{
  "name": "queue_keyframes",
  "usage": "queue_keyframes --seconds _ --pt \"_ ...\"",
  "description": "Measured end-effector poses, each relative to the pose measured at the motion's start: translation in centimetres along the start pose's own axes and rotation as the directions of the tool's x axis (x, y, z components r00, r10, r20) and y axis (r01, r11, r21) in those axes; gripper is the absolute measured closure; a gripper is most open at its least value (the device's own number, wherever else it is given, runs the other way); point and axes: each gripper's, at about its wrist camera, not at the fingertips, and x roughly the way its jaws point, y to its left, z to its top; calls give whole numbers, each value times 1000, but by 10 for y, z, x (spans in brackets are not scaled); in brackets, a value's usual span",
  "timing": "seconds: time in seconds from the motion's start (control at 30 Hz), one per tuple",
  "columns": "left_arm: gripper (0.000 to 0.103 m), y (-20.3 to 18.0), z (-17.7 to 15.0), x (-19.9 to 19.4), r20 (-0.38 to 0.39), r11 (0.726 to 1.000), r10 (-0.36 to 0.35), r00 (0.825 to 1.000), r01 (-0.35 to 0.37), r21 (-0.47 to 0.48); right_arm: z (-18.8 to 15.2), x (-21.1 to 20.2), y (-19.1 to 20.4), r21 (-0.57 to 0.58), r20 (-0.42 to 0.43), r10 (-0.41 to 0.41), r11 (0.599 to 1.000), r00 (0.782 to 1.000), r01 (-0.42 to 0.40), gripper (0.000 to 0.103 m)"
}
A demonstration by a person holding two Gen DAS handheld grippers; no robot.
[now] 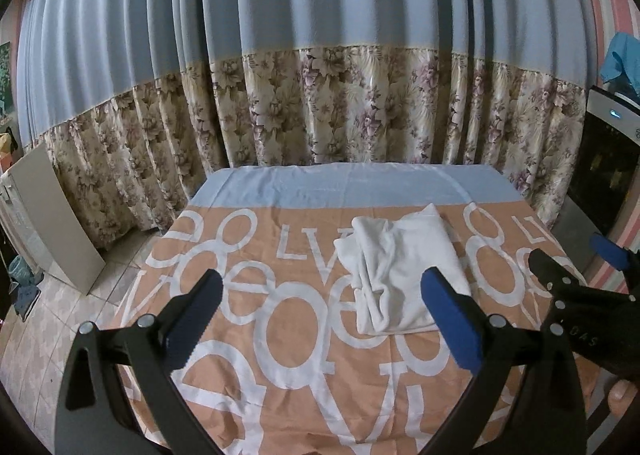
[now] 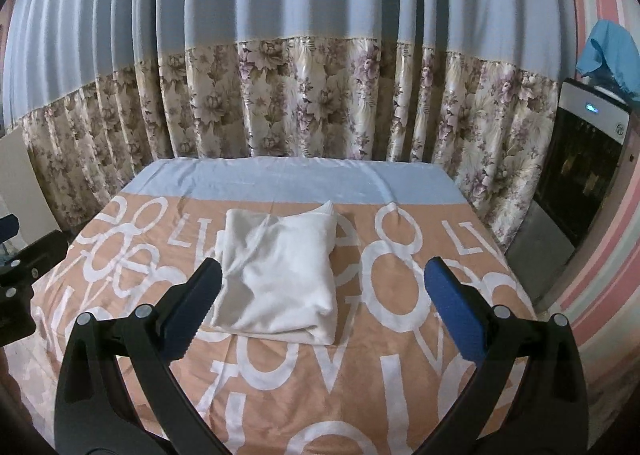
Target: Fold small clothes
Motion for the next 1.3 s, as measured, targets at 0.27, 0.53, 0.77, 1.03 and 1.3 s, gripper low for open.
queue_keyframes --seconds 0.27,0.53,0.77,1.03,1.3 --pt "3 0 1 5 -11 1000 25 1000 -25 -9 2 -3 0 9 7 -20 1000 1000 20 3" --pt "3 -1 -1 7 -9 999 44 999 -44 5 3 -4 -2 11 18 -37 999 999 36 3" --pt "3 -1 -2 9 -9 999 43 999 -43 7 3 -5 -3 14 17 -43 999 999 43 3" --pt "3 0 -2 8 -9 999 42 999 -42 8 0 -5 -5 25 19 -55 998 998 54 3" --pt "3 -1 -2 8 -8 999 44 999 -44 6 0 -6 -6 24 20 -62 998 998 61 3"
